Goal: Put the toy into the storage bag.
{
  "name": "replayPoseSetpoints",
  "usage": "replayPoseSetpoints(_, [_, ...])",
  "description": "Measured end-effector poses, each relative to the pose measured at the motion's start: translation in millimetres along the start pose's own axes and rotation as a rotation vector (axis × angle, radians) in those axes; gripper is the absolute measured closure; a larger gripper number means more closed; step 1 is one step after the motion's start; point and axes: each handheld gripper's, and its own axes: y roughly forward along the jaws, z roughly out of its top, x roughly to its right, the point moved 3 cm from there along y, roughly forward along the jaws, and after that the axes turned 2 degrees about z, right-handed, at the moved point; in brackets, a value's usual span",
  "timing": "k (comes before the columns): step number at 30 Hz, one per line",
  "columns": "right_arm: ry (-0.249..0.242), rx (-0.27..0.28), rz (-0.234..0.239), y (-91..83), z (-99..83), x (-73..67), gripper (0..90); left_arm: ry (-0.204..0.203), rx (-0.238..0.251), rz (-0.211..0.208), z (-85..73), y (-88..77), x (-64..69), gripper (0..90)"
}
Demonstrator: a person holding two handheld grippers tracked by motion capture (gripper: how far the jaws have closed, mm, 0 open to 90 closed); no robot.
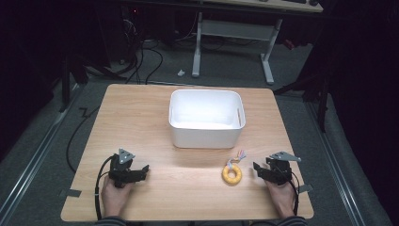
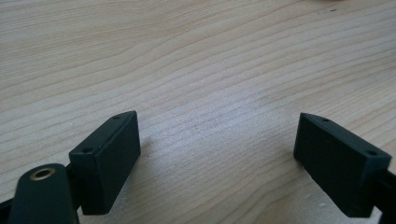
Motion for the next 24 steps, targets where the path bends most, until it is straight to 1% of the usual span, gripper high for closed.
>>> replayPoseSetpoints(5, [0.023,0.022,0.024,-7.5,1.6,0.6,40.1,0.002,-0.001,0.0,0.0,-0.1,-0.1,14.9])
replayPoseSetpoints(6, [0.032,0.039,0.042,-12.8,4.0,0.5,42.3,0.002,-0.001,0.0,0.0,0.0,-0.1,14.9])
replayPoseSetpoints(9, [0.009,0.048,0.057,-19.2,6.6,-1.8,44.7,0.0,0.0,0.0,0.0,0.0,0.0,14.9])
replayPoseSetpoints(11, [0.009,0.048,0.06,-20.7,6.8,-3.4,45.4,0.001,-0.001,0.0,0.0,-0.1,-0.1,14.9])
replayPoseSetpoints(12, [0.006,0.042,0.069,-21.9,6.8,-4.8,46.7,0.0,0.002,0.001,0.0,0.1,-0.1,14.9])
replayPoseSetpoints(16, [0.003,0.04,0.078,-23.1,5.7,-6.1,47.9,-0.001,0.002,0.001,0.0,0.1,0.0,14.9])
replayPoseSetpoints(19, [-0.001,0.014,0.097,-24.3,1.2,-9.7,48.6,-0.001,0.002,0.001,0.1,0.2,-0.1,14.9])
replayPoseSetpoints(23, [-0.017,0.003,0.099,-25.5,-0.6,-11.6,48.6,0.002,-0.001,-0.001,0.1,0.0,-0.2,14.9])
replayPoseSetpoints(24, [-0.02,-0.002,0.101,-28.0,-0.1,-12.7,48.6,0.001,0.0,0.0,0.1,0.1,-0.2,14.9])
